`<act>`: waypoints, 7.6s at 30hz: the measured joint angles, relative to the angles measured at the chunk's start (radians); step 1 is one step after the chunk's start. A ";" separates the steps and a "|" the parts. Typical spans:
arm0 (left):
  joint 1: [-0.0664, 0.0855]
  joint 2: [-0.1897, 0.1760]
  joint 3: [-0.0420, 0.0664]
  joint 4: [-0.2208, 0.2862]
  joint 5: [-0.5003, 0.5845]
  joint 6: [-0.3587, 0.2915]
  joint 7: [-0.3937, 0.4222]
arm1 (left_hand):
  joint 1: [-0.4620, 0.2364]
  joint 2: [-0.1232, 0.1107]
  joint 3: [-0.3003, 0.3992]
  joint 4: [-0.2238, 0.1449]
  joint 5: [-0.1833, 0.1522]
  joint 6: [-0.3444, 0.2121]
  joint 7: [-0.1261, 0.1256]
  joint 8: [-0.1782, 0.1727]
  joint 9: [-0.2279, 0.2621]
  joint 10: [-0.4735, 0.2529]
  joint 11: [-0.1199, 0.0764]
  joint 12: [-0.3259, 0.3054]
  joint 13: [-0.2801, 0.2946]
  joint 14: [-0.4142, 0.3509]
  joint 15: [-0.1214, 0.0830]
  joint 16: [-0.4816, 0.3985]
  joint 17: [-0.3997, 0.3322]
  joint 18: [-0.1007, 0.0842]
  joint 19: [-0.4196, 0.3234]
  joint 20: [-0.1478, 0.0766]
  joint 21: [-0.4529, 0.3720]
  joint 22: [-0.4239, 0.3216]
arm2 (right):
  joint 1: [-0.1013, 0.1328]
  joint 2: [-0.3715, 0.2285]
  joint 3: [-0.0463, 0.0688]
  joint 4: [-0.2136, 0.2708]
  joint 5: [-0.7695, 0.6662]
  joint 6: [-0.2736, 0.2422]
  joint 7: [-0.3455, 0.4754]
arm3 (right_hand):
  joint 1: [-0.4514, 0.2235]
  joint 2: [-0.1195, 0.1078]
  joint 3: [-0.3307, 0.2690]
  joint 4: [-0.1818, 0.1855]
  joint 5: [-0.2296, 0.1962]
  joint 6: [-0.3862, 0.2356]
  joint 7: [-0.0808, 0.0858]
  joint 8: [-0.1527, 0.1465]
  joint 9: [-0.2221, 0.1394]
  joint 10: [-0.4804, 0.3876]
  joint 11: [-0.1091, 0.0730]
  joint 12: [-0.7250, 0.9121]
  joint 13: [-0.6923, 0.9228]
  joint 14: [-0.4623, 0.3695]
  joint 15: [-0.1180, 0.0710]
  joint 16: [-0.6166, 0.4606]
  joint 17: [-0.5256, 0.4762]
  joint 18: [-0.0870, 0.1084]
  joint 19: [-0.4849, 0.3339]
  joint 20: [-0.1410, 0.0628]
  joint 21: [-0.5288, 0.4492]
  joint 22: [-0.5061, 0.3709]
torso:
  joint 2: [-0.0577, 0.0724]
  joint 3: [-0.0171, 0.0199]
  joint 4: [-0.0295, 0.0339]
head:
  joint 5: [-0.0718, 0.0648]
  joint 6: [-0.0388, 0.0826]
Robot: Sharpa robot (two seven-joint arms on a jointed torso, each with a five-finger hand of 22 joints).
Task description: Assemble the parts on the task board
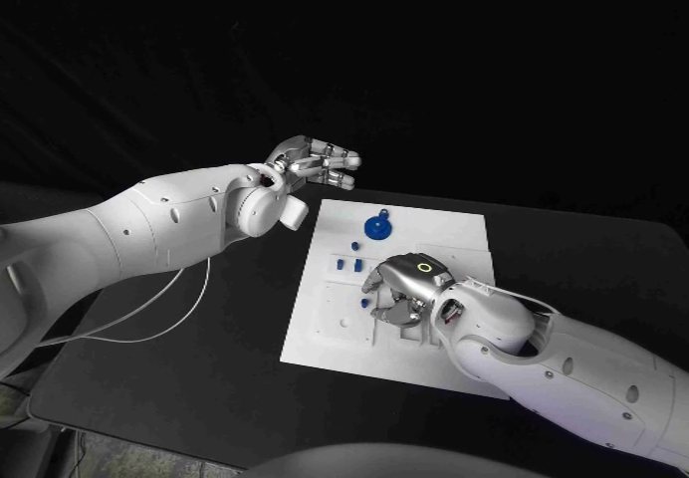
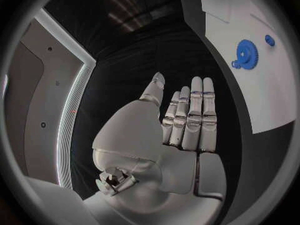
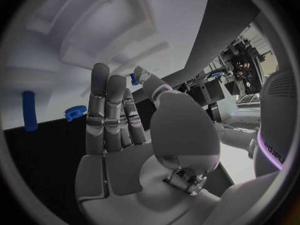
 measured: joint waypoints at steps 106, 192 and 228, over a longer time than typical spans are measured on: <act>-0.004 -0.014 -0.001 0.000 -0.002 0.020 -0.013 | 0.000 0.000 0.000 0.005 0.000 0.000 0.000 0.000 0.000 -0.004 0.004 0.000 0.000 -0.003 0.003 0.000 0.000 0.000 -0.004 0.004 0.012 -0.017 | -0.002 -0.132 0.146 -0.013 0.095 0.120 -0.070 | -0.027 0.092 0.267 -0.030 -0.113 0.164 -0.044 -0.002 0.015 0.217 -0.052 0.030 0.009 0.015 -0.047 0.028 0.007 -0.047 -0.002 -0.046 0.035 0.068 | -0.004 0.0004 -0.0039 | -0.042 0.019; -0.005 0.016 -0.002 -0.015 -0.004 0.036 -0.020 | 0.000 0.000 0.003 0.008 0.000 0.000 0.000 0.000 0.000 -0.004 0.004 0.000 0.000 -0.007 0.000 0.000 0.000 0.000 -0.004 0.004 0.015 -0.026 | -0.001 0.085 -0.008 0.035 0.023 0.100 -0.012 | -0.046 0.107 0.259 -0.066 -0.108 0.167 -0.046 -0.003 0.046 0.233 -0.067 0.038 0.005 0.015 -0.047 0.023 0.013 -0.055 -0.002 -0.045 0.031 0.100 | -0.004 -0.0004 -0.0043 | 0.044 -0.005; -0.005 0.016 -0.002 -0.016 -0.004 0.043 -0.024 | 0.000 0.000 0.001 0.010 0.000 -0.007 0.000 0.000 0.000 -0.004 0.004 0.000 0.000 -0.011 0.004 0.000 0.000 0.000 -0.004 0.004 0.015 -0.031 | 0.005 0.105 -0.038 0.025 -0.030 0.109 -0.034 | -0.047 0.102 0.256 -0.069 -0.110 0.170 -0.048 -0.003 0.044 0.238 -0.070 0.038 0.008 0.013 -0.049 0.023 0.013 -0.057 -0.002 -0.045 0.028 0.108 | -0.004 -0.0011 -0.0040 | 0.044 -0.012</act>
